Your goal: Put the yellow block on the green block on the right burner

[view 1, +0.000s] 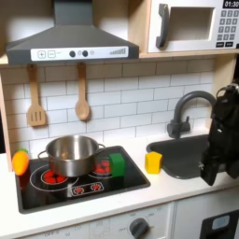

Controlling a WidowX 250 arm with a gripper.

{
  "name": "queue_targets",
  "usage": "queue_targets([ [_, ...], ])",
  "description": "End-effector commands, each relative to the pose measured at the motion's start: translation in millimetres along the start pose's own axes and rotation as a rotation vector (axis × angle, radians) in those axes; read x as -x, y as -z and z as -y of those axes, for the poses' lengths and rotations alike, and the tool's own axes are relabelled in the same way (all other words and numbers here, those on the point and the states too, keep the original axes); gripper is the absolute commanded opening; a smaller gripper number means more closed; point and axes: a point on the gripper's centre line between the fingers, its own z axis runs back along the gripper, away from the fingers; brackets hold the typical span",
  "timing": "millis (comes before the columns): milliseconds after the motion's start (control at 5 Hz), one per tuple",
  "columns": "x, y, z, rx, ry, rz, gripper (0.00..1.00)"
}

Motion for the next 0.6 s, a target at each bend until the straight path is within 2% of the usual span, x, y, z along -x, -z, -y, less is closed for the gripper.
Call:
queue_targets([
  [0,-35,8.0,5.6,-0.005,-0.053,0.036,1.0],
  [400,-70,14.5,4.5,0.004,-0.108,0.08,1.0],
])
